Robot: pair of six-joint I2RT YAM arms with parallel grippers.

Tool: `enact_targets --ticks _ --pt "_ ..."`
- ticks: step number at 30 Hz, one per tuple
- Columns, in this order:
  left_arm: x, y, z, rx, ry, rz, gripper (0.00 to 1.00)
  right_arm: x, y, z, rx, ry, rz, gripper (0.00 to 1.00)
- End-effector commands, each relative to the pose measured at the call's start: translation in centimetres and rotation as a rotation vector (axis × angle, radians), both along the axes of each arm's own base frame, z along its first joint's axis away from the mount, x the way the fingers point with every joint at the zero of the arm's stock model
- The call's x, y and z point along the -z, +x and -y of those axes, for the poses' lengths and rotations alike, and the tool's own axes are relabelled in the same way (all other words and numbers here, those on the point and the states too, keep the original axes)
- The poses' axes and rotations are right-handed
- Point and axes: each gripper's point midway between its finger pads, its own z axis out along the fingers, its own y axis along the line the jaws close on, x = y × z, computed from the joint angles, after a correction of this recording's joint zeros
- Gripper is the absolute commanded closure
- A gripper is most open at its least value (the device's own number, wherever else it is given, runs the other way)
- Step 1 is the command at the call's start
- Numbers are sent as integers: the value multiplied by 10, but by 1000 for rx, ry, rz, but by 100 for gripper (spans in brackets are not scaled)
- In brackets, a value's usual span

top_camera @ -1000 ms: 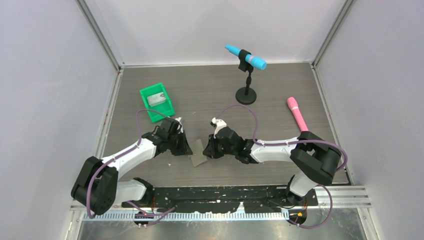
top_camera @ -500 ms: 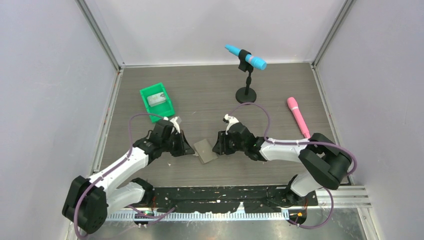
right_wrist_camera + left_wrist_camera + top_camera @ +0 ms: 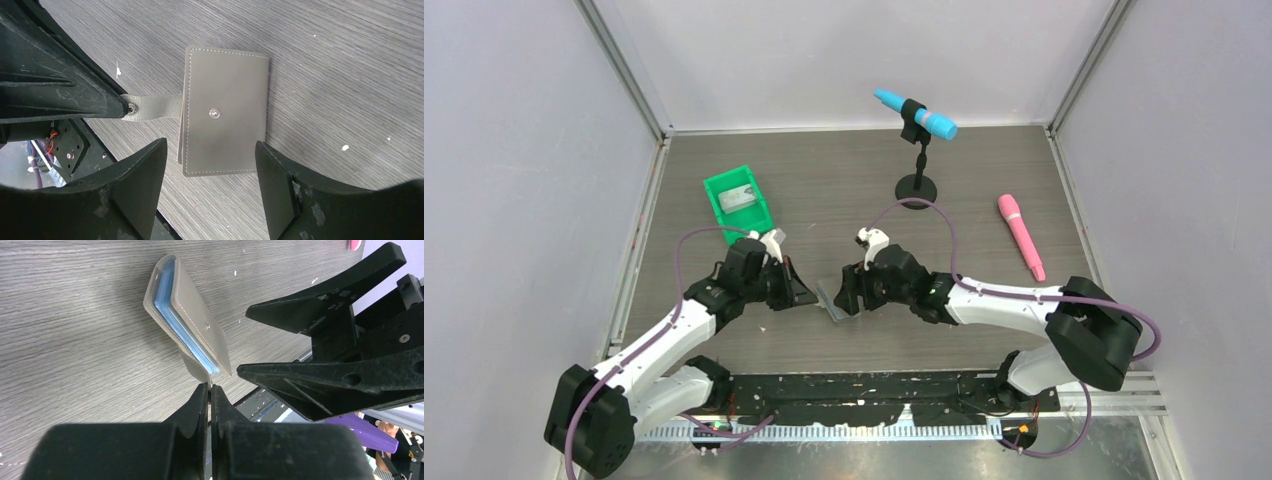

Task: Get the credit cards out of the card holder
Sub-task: Open the card holder at the center of the board.

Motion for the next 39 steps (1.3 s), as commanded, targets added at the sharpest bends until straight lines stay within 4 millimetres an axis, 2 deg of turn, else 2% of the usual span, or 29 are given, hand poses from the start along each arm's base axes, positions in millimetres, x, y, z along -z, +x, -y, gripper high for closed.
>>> enact_targets --ticks 1,5,10,15,19,25,32,39 --pt "-18 3 9 20 -62 48 100 -10 6 -13 -15 -4 48 28" --pt "-19 3 9 21 -66 51 100 -9 3 -20 -26 -15 51 28" --pt "-17 1 7 18 -63 49 100 3 15 -13 36 -78 69 28" --pt "-13 -1 3 6 -37 38 100 14 18 -7 76 -114 54 36" --pt "-4 -3 -6 -9 23 25 100 17 25 9 142 -147 68 44" --pt "25 -7 -40 -76 234 -41 100 17 30 31 201 -147 64 47" --pt "34 -12 -43 -73 249 -59 100 27 42 51 239 -131 26 48" --pt "39 -12 -48 -77 286 -72 100 31 41 61 250 -129 6 48"
